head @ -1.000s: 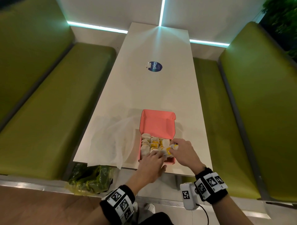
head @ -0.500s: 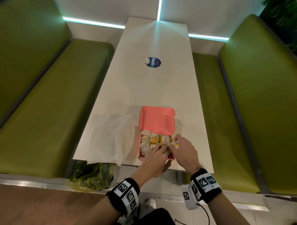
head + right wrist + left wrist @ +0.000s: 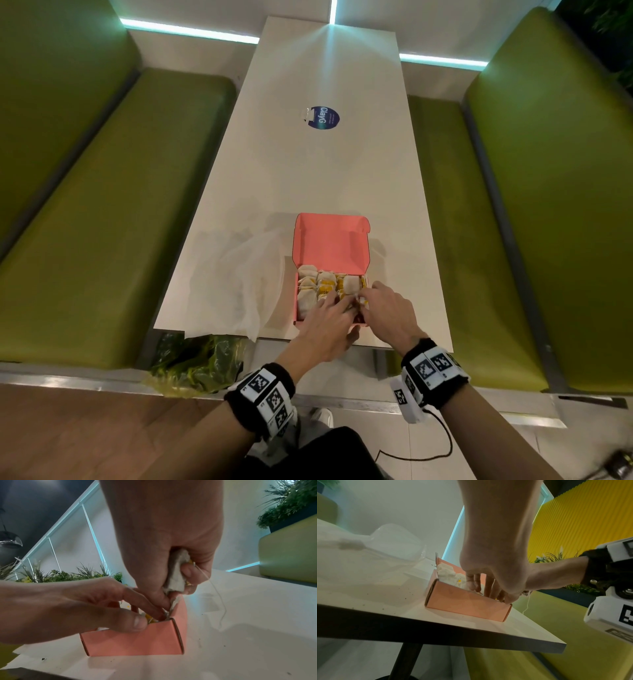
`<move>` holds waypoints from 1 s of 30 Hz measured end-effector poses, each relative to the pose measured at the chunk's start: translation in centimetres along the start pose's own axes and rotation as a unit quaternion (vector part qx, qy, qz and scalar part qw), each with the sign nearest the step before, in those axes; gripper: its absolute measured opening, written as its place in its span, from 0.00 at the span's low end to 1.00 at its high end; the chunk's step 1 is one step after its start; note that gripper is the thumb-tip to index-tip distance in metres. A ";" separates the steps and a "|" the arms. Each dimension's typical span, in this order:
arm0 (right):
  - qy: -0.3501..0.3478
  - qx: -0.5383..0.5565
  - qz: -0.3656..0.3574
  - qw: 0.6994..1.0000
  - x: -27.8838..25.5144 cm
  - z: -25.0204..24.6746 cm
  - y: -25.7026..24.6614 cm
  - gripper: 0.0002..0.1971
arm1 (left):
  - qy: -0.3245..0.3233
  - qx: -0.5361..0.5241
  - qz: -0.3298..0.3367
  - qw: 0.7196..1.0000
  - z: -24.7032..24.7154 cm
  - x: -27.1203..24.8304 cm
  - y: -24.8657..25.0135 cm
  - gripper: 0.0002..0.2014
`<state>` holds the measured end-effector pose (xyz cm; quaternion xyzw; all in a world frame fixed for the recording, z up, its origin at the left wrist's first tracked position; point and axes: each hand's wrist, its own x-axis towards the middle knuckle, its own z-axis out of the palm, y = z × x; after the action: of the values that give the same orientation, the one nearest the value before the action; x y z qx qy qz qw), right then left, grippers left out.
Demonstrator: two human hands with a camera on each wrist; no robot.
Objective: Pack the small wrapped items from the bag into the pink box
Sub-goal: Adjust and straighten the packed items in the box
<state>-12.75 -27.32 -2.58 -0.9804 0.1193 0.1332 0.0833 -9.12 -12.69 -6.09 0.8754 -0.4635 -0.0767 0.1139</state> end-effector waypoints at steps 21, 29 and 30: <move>0.074 0.455 -0.008 0.887 0.1 -4.0 -0.7 0.22 | 0.199 -0.342 -0.076 0.915 -6.3 0.7 -0.4 0.12; 0.049 0.532 -0.056 0.844 0.8 -4.1 -1.6 0.14 | 0.163 -0.428 -0.095 0.884 -7.8 1.5 -2.7 0.03; 0.042 0.559 -0.051 0.827 0.7 -4.2 -1.6 0.12 | 0.173 -0.449 -0.110 0.870 -7.9 1.3 -2.7 0.04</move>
<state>-10.66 -26.72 1.42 -0.7755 0.1263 -0.0019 0.6186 -4.33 -11.30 0.76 0.7741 -0.2529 -0.1356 0.5643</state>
